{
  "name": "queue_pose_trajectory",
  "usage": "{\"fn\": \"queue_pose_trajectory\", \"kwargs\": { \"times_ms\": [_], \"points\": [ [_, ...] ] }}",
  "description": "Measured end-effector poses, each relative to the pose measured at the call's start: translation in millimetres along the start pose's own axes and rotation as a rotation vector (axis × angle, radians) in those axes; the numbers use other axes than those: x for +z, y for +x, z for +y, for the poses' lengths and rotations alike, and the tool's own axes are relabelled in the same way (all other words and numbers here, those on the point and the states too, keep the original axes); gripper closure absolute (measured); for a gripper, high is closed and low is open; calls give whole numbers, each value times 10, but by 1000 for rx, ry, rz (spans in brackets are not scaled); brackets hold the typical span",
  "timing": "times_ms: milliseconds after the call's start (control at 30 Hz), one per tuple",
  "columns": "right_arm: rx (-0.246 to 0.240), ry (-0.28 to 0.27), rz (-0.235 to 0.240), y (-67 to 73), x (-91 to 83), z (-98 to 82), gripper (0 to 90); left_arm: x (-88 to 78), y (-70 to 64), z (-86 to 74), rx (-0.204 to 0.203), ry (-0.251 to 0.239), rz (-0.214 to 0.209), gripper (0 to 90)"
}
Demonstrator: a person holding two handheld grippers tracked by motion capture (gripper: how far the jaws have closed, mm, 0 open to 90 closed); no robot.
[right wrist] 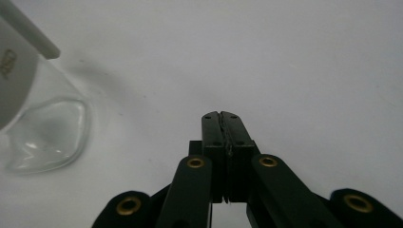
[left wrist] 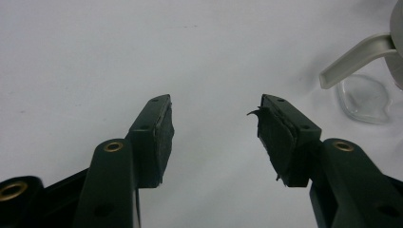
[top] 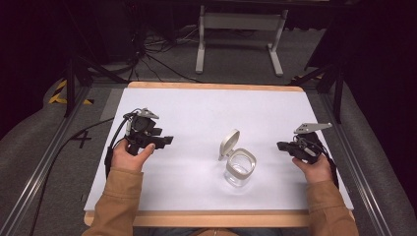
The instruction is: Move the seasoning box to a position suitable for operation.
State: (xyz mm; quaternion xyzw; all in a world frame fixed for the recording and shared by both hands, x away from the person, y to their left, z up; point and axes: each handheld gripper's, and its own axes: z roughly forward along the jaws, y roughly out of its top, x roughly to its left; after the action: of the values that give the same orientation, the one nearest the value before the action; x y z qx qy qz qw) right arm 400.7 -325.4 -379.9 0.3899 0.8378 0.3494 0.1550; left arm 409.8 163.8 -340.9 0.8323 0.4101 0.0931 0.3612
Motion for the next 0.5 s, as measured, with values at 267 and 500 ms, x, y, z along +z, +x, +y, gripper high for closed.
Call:
{"fn": "queue_pose_trajectory", "kwargs": {
  "times_ms": [267,500],
  "points": [
    [-44,8,33,124,0,72,895,-23,0,-2,2,-5,3,459],
    [-44,23,80,170,22,81,895,-47,-22,12,7,-8,-1,457]
  ]
}}
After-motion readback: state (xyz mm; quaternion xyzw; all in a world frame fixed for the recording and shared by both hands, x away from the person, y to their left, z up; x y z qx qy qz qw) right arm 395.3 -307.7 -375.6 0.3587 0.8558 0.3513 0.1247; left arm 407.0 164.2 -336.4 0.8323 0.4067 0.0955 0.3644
